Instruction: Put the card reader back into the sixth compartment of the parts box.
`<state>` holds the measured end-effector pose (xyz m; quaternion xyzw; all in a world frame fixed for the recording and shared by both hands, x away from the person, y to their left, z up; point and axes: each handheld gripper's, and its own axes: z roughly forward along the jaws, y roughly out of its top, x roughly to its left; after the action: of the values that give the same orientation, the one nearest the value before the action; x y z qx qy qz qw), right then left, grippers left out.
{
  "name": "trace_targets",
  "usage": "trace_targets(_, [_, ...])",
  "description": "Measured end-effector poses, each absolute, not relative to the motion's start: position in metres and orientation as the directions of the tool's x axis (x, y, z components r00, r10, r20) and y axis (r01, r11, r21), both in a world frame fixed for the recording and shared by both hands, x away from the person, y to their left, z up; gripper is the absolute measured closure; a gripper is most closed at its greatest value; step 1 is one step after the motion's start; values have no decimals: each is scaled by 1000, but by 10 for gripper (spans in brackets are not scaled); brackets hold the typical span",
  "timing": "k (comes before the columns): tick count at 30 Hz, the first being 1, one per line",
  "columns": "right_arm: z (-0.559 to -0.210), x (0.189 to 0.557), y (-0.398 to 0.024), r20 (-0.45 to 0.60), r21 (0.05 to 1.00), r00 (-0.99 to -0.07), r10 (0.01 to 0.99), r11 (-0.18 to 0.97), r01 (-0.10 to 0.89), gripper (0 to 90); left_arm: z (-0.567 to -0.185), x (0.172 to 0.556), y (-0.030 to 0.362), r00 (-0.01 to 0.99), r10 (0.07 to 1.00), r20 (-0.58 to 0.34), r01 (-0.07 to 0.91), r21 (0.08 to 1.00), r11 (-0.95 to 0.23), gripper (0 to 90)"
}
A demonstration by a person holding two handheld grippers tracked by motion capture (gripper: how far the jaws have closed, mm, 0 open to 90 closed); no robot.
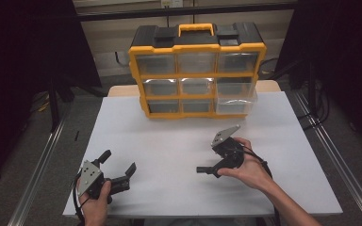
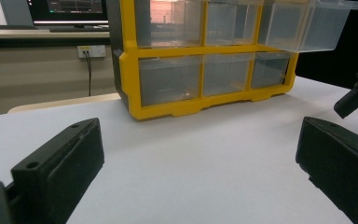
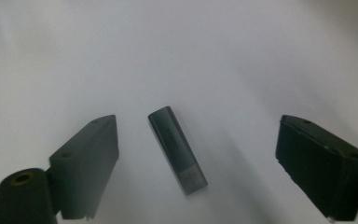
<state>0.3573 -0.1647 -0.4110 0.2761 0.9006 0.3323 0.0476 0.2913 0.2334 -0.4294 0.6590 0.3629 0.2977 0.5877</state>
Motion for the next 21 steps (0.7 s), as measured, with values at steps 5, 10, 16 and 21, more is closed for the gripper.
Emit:
trace_targets(5, [-414,367,-158,110,566,-859,500,679,468,215,-430,291,233,559,828,-36,129,991,-44,10])
trace_targets(10, [-416,370,-149,90,524,-892,443,741,421,281,-430,291,233,557,830,-37,131,990,-44,10])
trace_targets(16, [-424,371,-147,92,477,-905,416,779,407,395,-430,291,233,557,830,-34,131,990,-47,10])
trace_targets(21, [-427,369,-141,85,445,-918,388,809,384,482,-430,292,234,558,829,-30,125,991,-49,10])
